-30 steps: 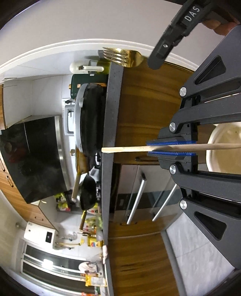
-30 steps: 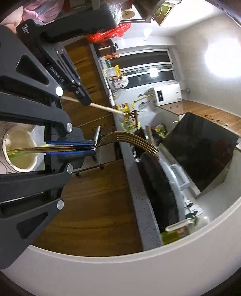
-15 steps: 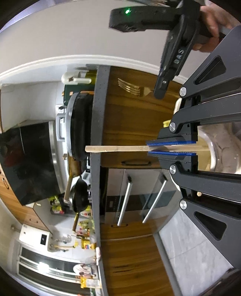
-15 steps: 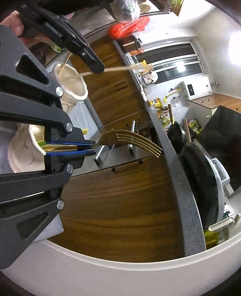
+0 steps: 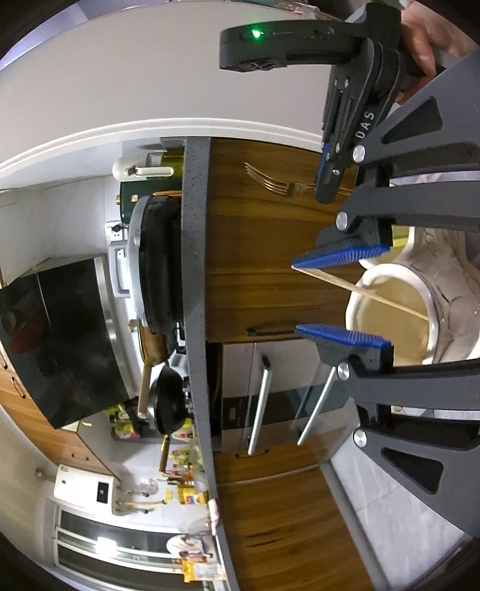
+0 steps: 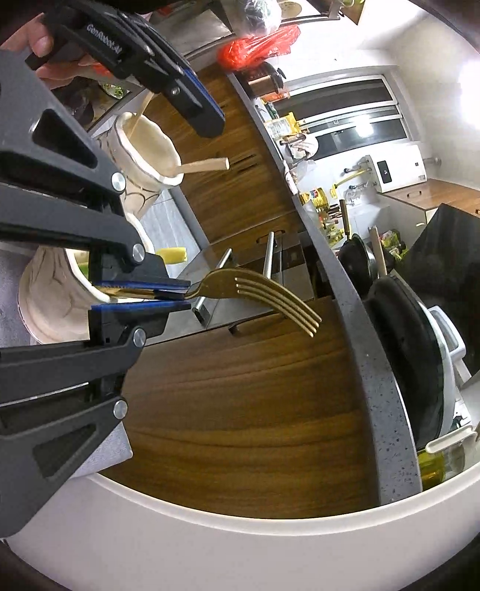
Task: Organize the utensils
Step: 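Drop the chopstick into the tall holder while the right tool drops the gold fork into the short one, then move both tools back over the utensils on the cloth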
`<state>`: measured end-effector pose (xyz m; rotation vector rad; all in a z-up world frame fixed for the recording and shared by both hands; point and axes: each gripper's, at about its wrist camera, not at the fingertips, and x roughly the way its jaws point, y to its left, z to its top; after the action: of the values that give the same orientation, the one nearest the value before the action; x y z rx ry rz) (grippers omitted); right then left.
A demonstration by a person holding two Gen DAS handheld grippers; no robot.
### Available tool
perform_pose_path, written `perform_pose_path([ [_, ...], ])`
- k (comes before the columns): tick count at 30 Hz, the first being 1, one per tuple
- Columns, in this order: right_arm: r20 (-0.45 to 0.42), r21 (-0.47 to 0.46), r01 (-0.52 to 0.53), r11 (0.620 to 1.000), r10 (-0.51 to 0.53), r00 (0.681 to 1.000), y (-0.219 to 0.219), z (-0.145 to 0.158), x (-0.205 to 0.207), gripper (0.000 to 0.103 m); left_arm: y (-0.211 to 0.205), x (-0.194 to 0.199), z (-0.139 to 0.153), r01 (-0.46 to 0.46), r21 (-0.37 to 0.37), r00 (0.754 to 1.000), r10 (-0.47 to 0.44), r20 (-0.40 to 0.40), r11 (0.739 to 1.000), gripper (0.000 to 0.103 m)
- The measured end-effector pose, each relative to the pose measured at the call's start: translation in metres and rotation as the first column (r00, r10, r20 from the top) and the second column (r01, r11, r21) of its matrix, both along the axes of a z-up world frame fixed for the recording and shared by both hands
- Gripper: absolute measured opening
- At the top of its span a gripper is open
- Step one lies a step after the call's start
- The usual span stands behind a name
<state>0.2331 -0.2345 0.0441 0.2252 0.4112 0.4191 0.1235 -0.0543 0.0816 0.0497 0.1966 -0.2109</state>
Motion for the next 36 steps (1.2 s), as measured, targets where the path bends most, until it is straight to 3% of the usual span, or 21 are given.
perform_pose_path([
  [5, 0.003, -0.002, 0.004, 1.0, -0.004, 1.0, -0.001, 0.001, 0.0, 0.009, -0.004, -0.001, 0.006, 0.0, 0.0, 1.0, 0.0, 0.017, 1.0, 0.051],
  [7, 0.006, 0.011, -0.001, 1.0, 0.001, 1.0, -0.003, 0.001, -0.002, 0.026, -0.005, -0.004, 0.011, -0.005, 0.001, 0.999, 0.005, 0.032, 1.0, 0.057],
  [11, 0.021, 0.02, -0.008, 1.0, 0.007, 1.0, -0.007, 0.005, -0.011, 0.034, -0.006, -0.015, 0.025, -0.017, -0.007, 0.998, 0.017, 0.06, 1.0, 0.066],
  [13, 0.027, 0.027, -0.011, 1.0, 0.011, 1.0, -0.009, 0.007, -0.016, 0.047, -0.005, -0.021, 0.032, -0.025, -0.012, 0.997, 0.026, 0.068, 1.0, 0.069],
  [20, 0.031, -0.011, -0.013, 1.0, 0.013, 0.999, -0.017, 0.012, -0.042, 0.069, 0.006, -0.057, 0.043, -0.082, -0.008, 0.995, 0.082, 0.063, 0.997, 0.091],
  [24, 0.036, -0.012, -0.015, 1.0, 0.016, 0.999, -0.023, 0.009, -0.061, 0.099, 0.021, -0.08, 0.039, -0.109, -0.03, 0.993, 0.11, 0.037, 0.994, 0.096],
  [29, 0.009, -0.063, -0.005, 0.998, 0.006, 1.0, -0.022, -0.007, -0.081, 0.098, 0.036, -0.102, 0.024, -0.144, -0.041, 0.99, 0.144, 0.002, 0.989, 0.098],
  [36, -0.088, -0.159, -0.027, 0.987, 0.013, 0.996, -0.014, -0.044, -0.1, 0.098, 0.051, -0.107, -0.017, -0.178, -0.058, 0.977, 0.17, -0.129, 0.982, 0.098],
])
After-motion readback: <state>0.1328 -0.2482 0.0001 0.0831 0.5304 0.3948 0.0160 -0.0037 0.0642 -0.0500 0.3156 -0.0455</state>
